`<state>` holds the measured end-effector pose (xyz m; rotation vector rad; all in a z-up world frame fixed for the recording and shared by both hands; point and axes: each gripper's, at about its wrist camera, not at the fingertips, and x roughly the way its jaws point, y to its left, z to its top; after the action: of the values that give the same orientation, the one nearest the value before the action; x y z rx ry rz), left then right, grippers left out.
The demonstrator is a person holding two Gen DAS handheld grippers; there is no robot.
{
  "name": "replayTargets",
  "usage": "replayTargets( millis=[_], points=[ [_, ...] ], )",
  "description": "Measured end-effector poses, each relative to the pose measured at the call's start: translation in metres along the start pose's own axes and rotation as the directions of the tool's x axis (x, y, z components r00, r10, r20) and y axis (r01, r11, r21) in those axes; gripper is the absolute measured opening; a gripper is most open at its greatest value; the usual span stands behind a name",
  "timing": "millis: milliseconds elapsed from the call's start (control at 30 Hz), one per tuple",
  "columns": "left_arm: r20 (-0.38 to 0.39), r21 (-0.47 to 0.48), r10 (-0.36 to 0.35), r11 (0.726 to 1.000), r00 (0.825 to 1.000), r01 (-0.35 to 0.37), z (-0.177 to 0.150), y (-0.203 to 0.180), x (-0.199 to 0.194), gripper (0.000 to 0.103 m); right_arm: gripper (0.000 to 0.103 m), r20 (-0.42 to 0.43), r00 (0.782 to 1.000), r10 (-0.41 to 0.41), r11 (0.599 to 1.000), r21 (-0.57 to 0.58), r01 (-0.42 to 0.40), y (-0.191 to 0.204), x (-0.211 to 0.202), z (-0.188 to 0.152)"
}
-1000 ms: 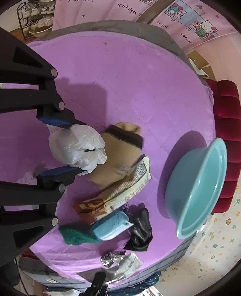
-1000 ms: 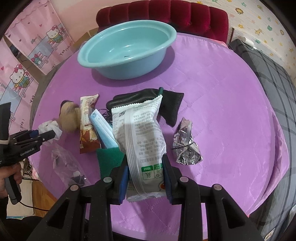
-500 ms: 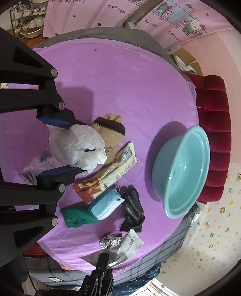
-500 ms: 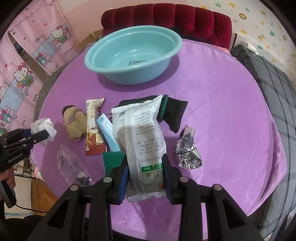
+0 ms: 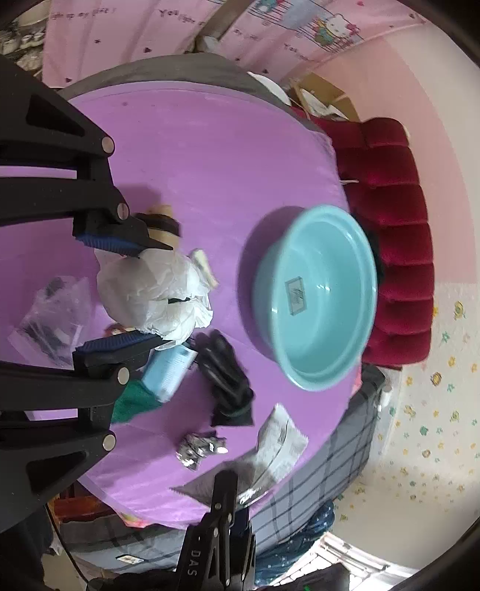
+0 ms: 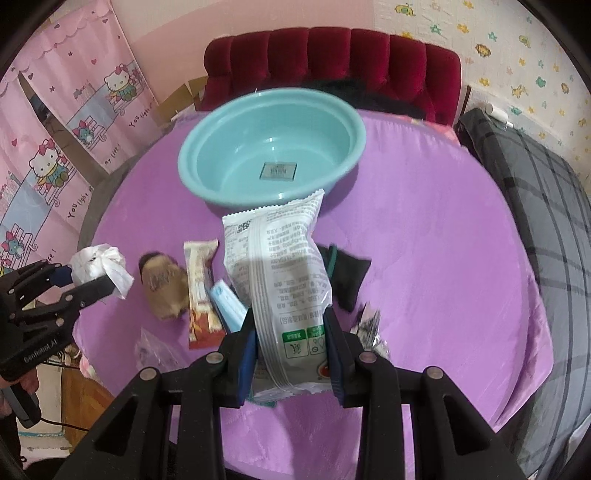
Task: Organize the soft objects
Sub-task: 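Lift the snack packet with the right gripper while the left gripper carries the white bag toward the basin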
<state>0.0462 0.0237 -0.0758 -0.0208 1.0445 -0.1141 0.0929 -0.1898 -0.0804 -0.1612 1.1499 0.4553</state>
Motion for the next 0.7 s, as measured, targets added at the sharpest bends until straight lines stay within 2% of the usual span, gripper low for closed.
replayTargets(
  millis=[300, 700],
  points=[
    [0.031, 0.048, -0.017, 0.999, 0.999, 0.016, 0.043, -0.001, 0.004, 0.041, 0.035, 0.039, 0.999, -0.004, 1.0, -0.015, 0.004, 0.004, -0.007, 0.042],
    [0.026, 0.08, -0.033, 0.996, 0.999, 0.03, 0.09, 0.008, 0.038, 0.041, 0.035, 0.046, 0.999, 0.006, 1.0, -0.013, -0.005, 0.001, 0.011, 0.098]
  ],
)
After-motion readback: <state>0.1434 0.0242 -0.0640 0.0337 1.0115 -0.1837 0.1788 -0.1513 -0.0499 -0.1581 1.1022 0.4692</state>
